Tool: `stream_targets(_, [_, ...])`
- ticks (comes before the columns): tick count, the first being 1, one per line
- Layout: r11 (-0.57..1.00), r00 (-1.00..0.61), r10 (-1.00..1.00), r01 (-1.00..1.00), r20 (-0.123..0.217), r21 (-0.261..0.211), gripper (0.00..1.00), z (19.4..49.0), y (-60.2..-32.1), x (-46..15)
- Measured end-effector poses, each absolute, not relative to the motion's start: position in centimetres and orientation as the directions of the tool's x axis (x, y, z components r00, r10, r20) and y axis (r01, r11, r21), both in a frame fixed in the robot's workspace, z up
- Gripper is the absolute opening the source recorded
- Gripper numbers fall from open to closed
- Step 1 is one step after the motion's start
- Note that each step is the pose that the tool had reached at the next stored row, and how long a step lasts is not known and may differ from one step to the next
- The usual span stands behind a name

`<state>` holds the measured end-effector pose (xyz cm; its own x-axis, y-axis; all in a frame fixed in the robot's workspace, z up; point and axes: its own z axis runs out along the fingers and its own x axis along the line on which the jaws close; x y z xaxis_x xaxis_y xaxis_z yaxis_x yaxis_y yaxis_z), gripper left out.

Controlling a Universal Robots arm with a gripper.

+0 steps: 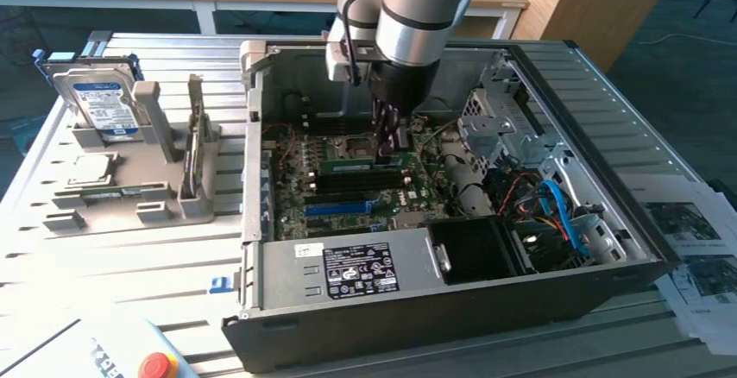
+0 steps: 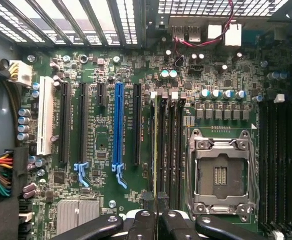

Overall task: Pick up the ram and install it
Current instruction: 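Insert the ram into the slot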

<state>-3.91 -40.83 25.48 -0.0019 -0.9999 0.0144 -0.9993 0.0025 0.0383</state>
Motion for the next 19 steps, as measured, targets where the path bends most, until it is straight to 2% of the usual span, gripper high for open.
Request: stream_targets(19, [0.002,-0.002,-1.0,-0.999,0.014,0.038,0.12,24.2,-40.8,-3.9])
